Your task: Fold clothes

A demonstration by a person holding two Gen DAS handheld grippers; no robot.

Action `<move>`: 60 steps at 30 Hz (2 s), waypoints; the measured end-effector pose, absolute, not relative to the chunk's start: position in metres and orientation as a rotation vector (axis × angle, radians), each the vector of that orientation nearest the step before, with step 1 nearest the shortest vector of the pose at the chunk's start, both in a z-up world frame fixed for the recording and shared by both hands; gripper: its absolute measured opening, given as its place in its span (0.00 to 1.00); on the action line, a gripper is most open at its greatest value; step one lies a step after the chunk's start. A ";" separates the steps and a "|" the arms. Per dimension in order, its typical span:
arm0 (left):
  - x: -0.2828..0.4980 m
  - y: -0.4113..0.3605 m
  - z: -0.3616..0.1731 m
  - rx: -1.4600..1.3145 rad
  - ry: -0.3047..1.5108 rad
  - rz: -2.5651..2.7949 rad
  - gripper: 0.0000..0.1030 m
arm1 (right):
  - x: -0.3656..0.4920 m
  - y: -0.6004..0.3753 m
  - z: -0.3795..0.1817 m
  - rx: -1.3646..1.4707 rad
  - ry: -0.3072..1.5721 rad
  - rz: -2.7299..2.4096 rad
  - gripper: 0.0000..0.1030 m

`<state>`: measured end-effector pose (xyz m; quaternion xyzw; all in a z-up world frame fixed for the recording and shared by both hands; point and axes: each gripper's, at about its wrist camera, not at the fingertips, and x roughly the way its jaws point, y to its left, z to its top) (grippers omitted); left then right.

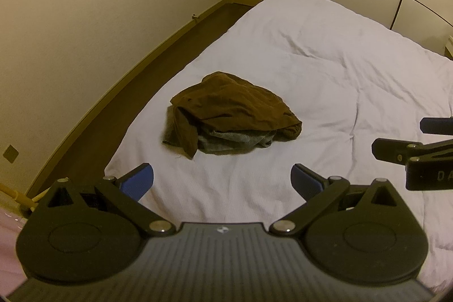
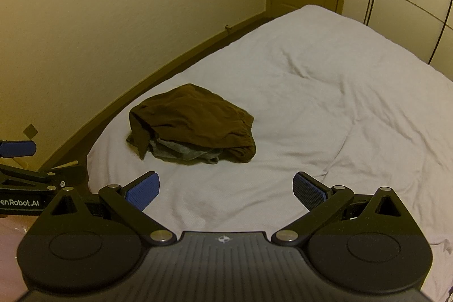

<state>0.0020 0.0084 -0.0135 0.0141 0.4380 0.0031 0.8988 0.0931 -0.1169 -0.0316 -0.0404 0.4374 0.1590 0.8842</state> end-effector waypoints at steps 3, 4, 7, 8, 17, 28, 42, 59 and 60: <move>0.001 0.010 -0.014 0.027 0.908 0.006 0.99 | 0.092 -0.115 -0.031 -0.088 0.910 0.331 1.00; 0.000 0.011 -0.014 0.025 0.908 0.006 0.99 | 0.091 -0.114 -0.031 -0.089 0.910 0.331 1.00; -0.001 0.013 -0.014 0.024 0.907 0.005 0.99 | 0.091 -0.111 -0.030 -0.092 0.911 0.329 1.00; -0.002 0.013 -0.014 0.023 0.906 0.004 0.99 | 0.091 -0.110 -0.030 -0.093 0.911 0.329 1.00; -0.003 0.021 -0.012 0.023 0.901 -0.004 0.99 | 0.087 -0.104 -0.027 -0.095 0.900 0.321 1.00; -0.003 0.033 -0.009 0.053 0.887 -0.028 0.99 | 0.081 -0.090 -0.026 -0.090 0.894 0.304 1.00; 0.000 0.041 -0.020 0.080 0.892 -0.089 0.99 | 0.071 -0.088 -0.029 -0.098 0.890 0.219 1.00; 0.041 0.030 -0.044 0.132 0.921 -0.048 0.99 | 0.119 -0.119 -0.061 -0.090 0.968 0.206 1.00; 0.045 0.027 -0.044 0.136 0.919 -0.045 0.99 | 0.125 -0.122 -0.062 -0.079 0.971 0.217 1.00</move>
